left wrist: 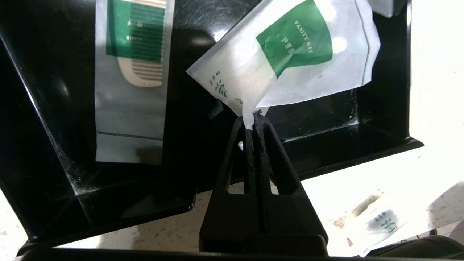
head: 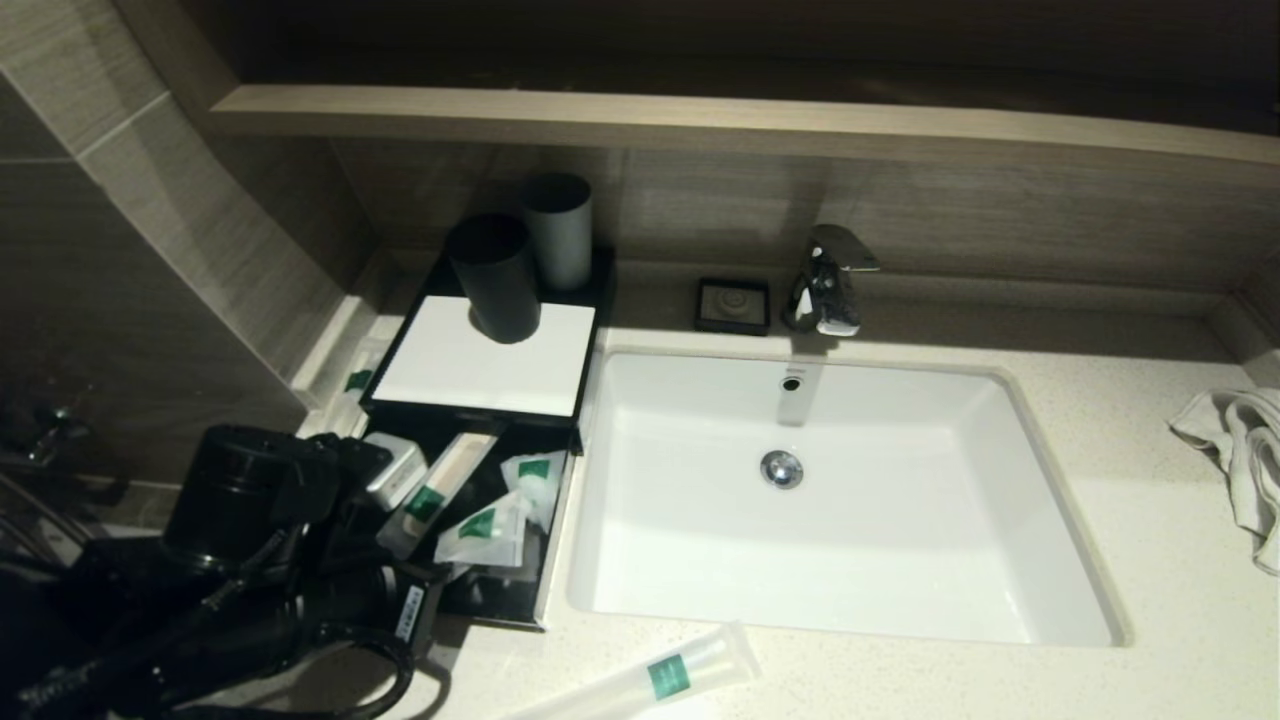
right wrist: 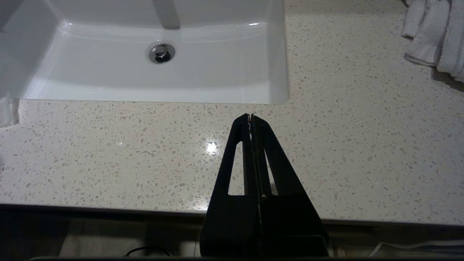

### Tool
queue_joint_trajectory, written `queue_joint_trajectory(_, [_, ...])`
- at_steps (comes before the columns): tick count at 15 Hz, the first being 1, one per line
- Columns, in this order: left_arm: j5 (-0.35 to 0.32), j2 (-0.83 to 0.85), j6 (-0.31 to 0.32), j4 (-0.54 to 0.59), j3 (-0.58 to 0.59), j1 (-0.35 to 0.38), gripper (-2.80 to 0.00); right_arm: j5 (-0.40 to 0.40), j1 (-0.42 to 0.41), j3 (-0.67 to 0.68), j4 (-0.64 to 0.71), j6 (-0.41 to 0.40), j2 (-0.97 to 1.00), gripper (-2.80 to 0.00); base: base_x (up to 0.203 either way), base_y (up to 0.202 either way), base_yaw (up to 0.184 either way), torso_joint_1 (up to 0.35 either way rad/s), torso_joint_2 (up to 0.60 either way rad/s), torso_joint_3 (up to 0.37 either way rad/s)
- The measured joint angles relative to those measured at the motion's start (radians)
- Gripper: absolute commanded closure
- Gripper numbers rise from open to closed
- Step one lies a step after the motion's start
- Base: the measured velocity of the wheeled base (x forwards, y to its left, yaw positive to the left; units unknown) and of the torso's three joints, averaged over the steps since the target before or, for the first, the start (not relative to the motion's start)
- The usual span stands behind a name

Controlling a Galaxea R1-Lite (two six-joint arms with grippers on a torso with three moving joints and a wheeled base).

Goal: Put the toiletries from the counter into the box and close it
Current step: Place the bathroom toiletry into the drawer

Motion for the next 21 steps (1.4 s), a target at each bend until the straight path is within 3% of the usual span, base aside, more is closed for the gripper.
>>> queue_joint_trajectory(7, [0.004, -0.008, 0.002, -0.007, 0.006, 0.000, 0.00, 0.000, 0.000, 0.000, 0.000, 0.000, 0.000, 0.00, 0.000, 0.000, 0.000, 0.000, 0.00, 0.000])
queue_joint_trajectory(12, [0.007, -0.024, 0.003, -0.122, 0.049, 0.000, 0.00, 0.000, 0.000, 0.000, -0.001, 0.001, 0.000, 0.00, 0.000, 0.000, 0.000, 0.000, 0.00, 0.000])
queue_joint_trajectory(18, [0.007, -0.025, -0.001, -0.133, 0.061, 0.000, 0.00, 0.000, 0.000, 0.000, 0.000, 0.000, 0.000, 0.00, 0.000, 0.000, 0.000, 0.000, 0.00, 0.000])
queue_joint_trajectory(19, [0.007, -0.023, -0.001, -0.132, 0.064, 0.000, -2.42, 0.000, 0.000, 0.000, 0.000, 0.000, 0.000, 0.00, 0.000, 0.000, 0.000, 0.000, 0.00, 0.000])
queue_joint_trajectory(20, [0.008, -0.023, -0.001, -0.132, 0.068, 0.000, -2.80, 0.000, 0.000, 0.000, -0.001, 0.000, 0.000, 0.00, 0.000, 0.000, 0.000, 0.000, 0.00, 0.000])
queue_joint_trajectory(21, [0.008, -0.023, -0.001, -0.130, 0.073, 0.000, -2.80, 0.000, 0.000, 0.000, 0.000, 0.000, 0.000, 0.00, 0.000, 0.000, 0.000, 0.000, 0.00, 0.000])
